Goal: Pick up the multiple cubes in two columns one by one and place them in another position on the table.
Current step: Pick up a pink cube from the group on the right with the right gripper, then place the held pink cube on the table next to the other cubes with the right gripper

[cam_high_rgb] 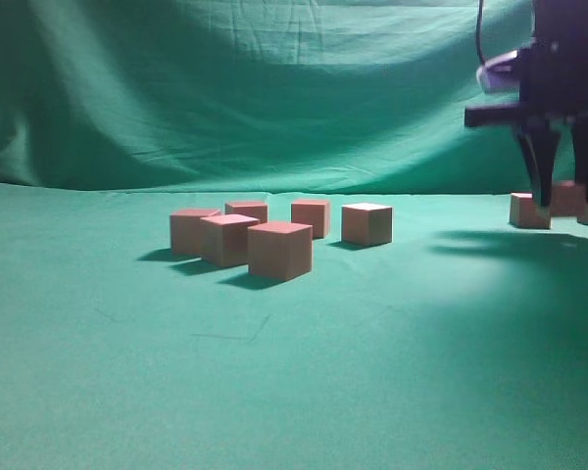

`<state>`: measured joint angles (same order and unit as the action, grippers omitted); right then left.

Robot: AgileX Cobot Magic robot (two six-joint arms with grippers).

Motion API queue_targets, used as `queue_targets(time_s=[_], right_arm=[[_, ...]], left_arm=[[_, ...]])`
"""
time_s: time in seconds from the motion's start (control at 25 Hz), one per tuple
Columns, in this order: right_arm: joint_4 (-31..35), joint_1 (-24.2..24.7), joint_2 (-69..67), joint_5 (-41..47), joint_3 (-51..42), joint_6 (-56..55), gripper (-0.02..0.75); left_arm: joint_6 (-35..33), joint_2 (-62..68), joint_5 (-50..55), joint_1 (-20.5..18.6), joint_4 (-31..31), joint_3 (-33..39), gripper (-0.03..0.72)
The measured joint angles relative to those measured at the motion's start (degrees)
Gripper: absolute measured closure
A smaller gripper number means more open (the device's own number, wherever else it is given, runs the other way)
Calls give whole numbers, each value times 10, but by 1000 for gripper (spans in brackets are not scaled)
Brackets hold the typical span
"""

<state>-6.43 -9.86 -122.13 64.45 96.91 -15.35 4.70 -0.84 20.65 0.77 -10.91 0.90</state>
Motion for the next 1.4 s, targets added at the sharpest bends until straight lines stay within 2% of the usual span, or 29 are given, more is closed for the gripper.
queue_targets(time_s=[0.24,0.4,0.8,1.08,1.24,1.4], right_arm=[[0,-33,102,51,0,28,471],[1,-80,166,60,0,40,471],[8,-260,268,67,-8,63,471],[11,-354,285,66,-107,72,471],[16,-386,285,52,-182,20,471],[17,-396,285,-7,-252,-64,471]], left_arm=[[0,0,0,0,0,0,688],[0,0,0,0,0,0,688],[0,0,0,0,0,0,688],[0,0,0,0,0,0,688],[0,0,0,0,0,0,688],[0,0,0,0,0,0,688]])
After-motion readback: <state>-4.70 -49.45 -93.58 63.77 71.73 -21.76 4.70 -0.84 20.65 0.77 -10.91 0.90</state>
